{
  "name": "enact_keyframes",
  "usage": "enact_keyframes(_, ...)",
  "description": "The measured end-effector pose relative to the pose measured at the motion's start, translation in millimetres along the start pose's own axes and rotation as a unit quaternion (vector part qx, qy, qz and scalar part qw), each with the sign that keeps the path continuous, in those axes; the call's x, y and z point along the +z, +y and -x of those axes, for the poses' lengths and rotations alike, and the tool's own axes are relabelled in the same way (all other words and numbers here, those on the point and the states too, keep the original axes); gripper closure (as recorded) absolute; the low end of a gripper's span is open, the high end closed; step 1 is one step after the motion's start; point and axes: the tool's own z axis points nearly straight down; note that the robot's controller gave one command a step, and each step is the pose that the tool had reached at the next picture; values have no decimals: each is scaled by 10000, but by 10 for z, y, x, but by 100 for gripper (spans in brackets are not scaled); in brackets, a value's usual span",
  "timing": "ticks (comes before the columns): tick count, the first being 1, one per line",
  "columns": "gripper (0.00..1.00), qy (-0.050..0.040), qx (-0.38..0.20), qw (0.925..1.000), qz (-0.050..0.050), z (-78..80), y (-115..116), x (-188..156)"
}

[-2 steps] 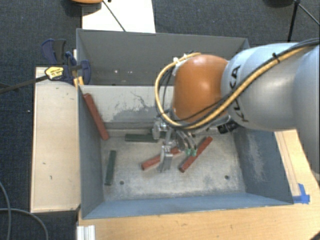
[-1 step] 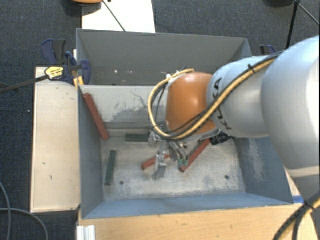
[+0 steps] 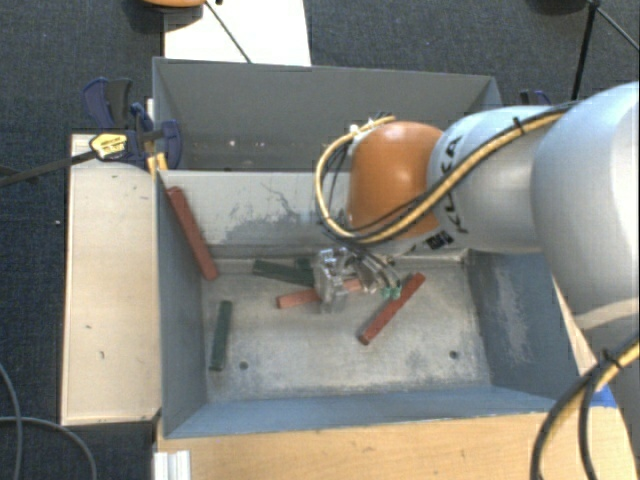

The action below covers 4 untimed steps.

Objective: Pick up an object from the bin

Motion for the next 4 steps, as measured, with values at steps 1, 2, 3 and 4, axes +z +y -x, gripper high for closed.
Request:
enact_keyframes(1, 100, 1, 9, 10000, 0, 0, 0, 0)
enact_keyframes(2, 100, -29, -720, 9974, -7, -387, -136, -1864)
enact_keyframes(3, 100, 6, -713, 9975, 4, -398, -131, -1829)
enact_keyframes(4, 100, -36, -581, 9983, -6, -230, -42, -1362)
